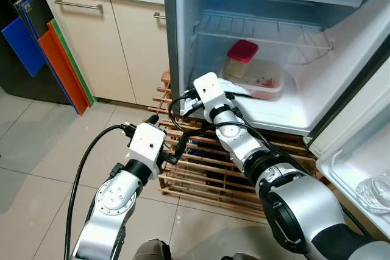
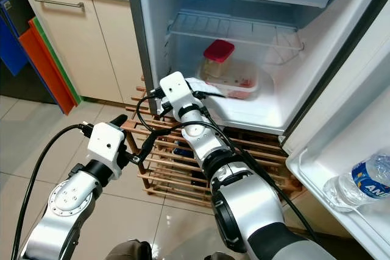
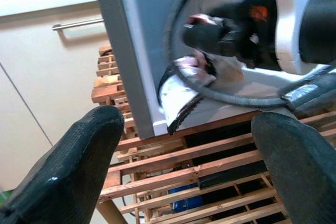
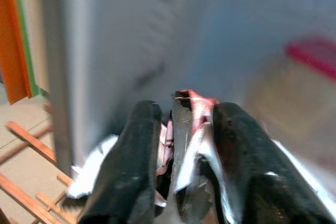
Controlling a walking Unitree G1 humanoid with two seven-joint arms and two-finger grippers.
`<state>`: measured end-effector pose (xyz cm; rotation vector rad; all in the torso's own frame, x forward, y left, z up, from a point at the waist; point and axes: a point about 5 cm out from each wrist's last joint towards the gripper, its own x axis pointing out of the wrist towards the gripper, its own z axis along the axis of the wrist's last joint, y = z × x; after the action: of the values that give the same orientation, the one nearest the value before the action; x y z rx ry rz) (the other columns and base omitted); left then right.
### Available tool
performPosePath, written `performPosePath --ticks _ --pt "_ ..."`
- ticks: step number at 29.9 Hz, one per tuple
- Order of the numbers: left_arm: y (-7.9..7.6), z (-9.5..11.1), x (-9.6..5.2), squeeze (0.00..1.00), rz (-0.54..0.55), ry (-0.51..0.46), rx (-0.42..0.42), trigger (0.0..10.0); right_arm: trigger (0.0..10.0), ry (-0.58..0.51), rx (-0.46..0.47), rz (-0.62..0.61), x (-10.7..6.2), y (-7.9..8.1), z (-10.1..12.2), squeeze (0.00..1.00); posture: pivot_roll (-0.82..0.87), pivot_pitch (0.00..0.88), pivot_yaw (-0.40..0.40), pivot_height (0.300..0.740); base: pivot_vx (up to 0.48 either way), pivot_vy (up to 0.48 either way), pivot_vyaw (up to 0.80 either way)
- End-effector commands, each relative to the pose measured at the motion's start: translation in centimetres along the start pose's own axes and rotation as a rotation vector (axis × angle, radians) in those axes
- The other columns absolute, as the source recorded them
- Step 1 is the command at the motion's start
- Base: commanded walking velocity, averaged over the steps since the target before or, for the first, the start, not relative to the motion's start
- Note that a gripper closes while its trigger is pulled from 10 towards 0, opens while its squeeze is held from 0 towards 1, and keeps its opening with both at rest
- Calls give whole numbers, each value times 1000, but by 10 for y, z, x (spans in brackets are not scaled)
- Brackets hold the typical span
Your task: Restocking fridge
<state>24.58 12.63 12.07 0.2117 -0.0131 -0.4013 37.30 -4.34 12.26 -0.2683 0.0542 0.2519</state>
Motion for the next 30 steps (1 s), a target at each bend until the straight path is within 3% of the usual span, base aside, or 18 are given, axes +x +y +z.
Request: performPosePath --ticks 1,4,8,9,13,15,21,28,29,30 --pt "0 5 0 0 5 -9 0 10000 10000 110 81 -51 -4 -11 -19 1000 213 117 -31 740 0 0 0" --pt "0 6 0 0 8 -4 1 10000 10000 172 155 -78 -6 -15 -29 1000 212 125 -30 740 0 0 0" --pt "-1 5 0 0 11 4 -1 10000 10000 247 375 -131 -9 -20 -38 1000 213 129 -29 740 0 0 0" --pt "-1 5 0 0 11 4 -1 10000 10000 247 375 -131 -9 -20 -38 1000 213 129 -29 740 0 0 0" --pt "-1 6 1 0 13 6 -3 10000 10000 274 592 -166 -7 -25 -38 1000 211 131 -28 740 0 0 0" --pt "-1 6 1 0 14 6 -3 10000 10000 274 616 -170 -7 -26 -37 1000 210 132 -28 740 0 0 0" --pt "-2 6 3 0 15 7 -4 10000 10000 311 915 -212 -7 -29 -40 1000 208 131 -30 740 0 0 0" --pt "-2 6 4 0 16 7 -3 10000 10000 283 969 -236 -5 -35 -36 1000 203 129 -32 740 0 0 0" --pt "-3 7 5 0 16 6 -3 10000 10000 229 886 -214 -1 -39 -26 1000 203 128 -33 740 0 0 0" --pt "-3 7 5 0 17 4 -4 10000 10000 204 879 -198 1 -40 -21 1000 197 126 -33 740 0 0 0"
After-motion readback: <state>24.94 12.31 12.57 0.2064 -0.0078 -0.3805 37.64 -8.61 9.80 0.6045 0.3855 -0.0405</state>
